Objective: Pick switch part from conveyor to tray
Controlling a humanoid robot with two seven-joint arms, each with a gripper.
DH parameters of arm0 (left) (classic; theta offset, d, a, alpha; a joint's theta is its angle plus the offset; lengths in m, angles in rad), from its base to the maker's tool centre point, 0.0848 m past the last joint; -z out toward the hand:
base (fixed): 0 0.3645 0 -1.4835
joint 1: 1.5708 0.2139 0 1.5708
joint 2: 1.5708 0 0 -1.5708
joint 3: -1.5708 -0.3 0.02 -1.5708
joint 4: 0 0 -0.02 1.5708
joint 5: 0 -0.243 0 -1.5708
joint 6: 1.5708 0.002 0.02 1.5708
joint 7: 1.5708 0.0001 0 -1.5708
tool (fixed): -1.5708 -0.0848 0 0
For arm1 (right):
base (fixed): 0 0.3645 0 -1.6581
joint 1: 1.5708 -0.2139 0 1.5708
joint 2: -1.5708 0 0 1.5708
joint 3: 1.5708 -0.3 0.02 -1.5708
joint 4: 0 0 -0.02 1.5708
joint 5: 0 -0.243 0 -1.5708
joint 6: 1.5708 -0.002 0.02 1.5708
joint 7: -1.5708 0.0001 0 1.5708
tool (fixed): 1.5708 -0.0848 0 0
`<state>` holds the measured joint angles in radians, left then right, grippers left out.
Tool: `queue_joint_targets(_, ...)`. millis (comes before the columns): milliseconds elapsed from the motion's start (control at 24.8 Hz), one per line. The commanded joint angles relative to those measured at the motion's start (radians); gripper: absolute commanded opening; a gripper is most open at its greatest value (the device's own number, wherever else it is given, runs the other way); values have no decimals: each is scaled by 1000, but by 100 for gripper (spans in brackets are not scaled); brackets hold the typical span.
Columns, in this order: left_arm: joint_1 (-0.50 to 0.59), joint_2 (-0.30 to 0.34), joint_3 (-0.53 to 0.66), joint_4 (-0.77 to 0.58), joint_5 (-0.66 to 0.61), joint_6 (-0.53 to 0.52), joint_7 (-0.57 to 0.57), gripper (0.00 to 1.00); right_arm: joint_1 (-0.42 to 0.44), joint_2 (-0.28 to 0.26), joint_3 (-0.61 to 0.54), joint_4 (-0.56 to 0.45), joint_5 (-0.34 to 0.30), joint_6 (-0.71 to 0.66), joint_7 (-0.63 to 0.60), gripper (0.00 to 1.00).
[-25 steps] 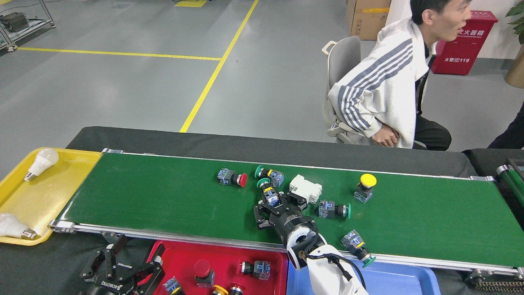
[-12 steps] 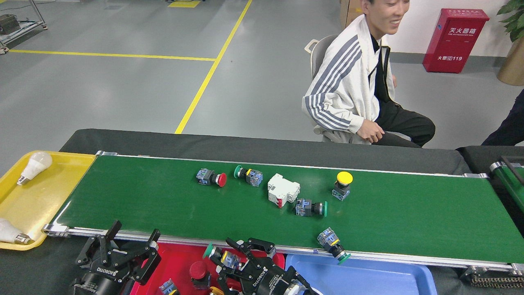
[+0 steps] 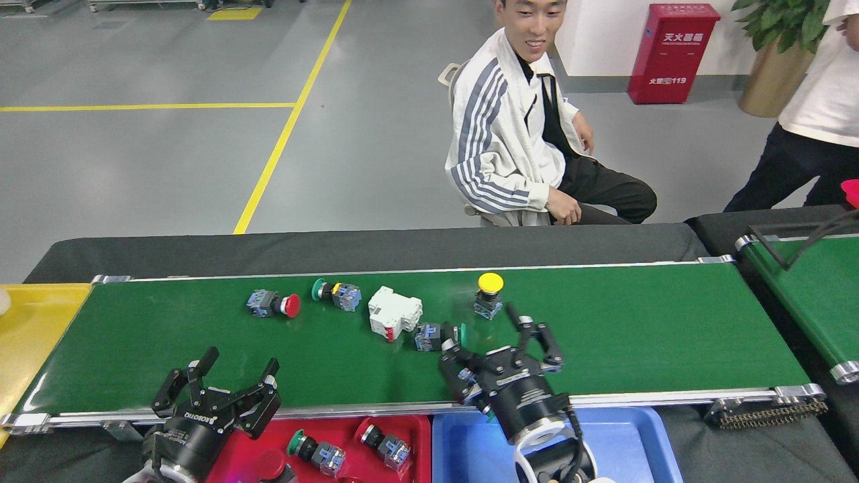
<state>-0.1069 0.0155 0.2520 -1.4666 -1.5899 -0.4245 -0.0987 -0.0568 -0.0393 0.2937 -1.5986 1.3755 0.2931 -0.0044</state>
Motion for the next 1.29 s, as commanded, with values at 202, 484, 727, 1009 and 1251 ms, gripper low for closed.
queue_joint_targets(202,-79,18,6,131,-13,33,-3,100,181,-169,-211,-75,-184,-221,-52,100)
queue_joint_targets(484,-201,100,1,328,-12,167,-3,100,247,-168,-357,-70,-193,-460,-57,100)
queue_joint_targets(727,-258,135,1,454,-10,205,-1,100,264,-169,-383,-63,-193,-531,-55,100)
queue_joint_targets(1009,-358,169,0,601,-10,320,5,100,262,-169,-381,-63,-193,-552,-55,100)
queue_joint_targets(1251,-445,198,-2,769,-10,466,31,76,256,-172,-378,-63,-193,-577,-55,100)
